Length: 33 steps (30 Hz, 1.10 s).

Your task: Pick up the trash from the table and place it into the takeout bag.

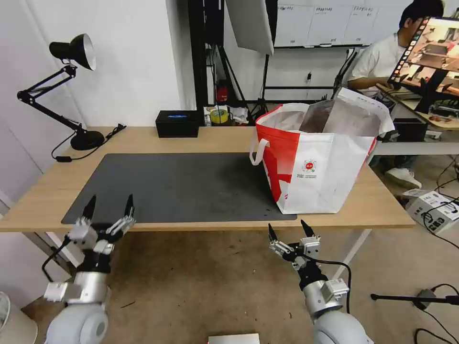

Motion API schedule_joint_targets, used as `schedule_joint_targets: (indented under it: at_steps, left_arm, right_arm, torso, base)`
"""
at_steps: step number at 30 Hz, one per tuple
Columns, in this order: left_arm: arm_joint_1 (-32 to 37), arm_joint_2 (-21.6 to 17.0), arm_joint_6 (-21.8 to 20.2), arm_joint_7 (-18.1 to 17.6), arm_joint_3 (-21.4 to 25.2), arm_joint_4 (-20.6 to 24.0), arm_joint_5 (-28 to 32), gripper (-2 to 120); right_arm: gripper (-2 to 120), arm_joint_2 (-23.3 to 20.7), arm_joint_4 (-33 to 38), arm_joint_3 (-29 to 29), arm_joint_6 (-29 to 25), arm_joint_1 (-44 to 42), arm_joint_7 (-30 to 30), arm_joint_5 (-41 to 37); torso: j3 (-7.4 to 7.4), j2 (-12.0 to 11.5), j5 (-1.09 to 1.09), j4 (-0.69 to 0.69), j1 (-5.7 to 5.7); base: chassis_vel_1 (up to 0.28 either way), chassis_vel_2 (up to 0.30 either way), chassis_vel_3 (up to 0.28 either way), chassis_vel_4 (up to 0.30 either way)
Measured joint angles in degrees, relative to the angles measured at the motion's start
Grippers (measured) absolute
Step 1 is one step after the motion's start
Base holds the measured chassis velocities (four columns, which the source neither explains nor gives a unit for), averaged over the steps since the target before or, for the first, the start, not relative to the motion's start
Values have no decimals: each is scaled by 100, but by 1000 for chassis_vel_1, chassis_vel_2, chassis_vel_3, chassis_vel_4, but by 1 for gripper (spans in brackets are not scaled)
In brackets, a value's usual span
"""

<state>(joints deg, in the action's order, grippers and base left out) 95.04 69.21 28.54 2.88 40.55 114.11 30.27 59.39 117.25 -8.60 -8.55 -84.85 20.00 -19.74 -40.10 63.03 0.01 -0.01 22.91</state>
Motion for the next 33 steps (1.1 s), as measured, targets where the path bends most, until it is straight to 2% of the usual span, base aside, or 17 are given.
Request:
schedule_joint_targets:
  at_steps: [14,33]
  left_arm:
    - [724,338,157,379,223,-87,-14,100]
    - [747,357,143,386,217,-80,-3,100]
  right_arm:
    - [100,0,0,0,0,0,0,0]
    - [100,0,0,0,0,0,0,0]
  torso:
    - [0,0,-1,0,0]
    - [0,-1,-1,0,1]
  base:
    - [0,0,0,0]
    - [0,0,0,0]
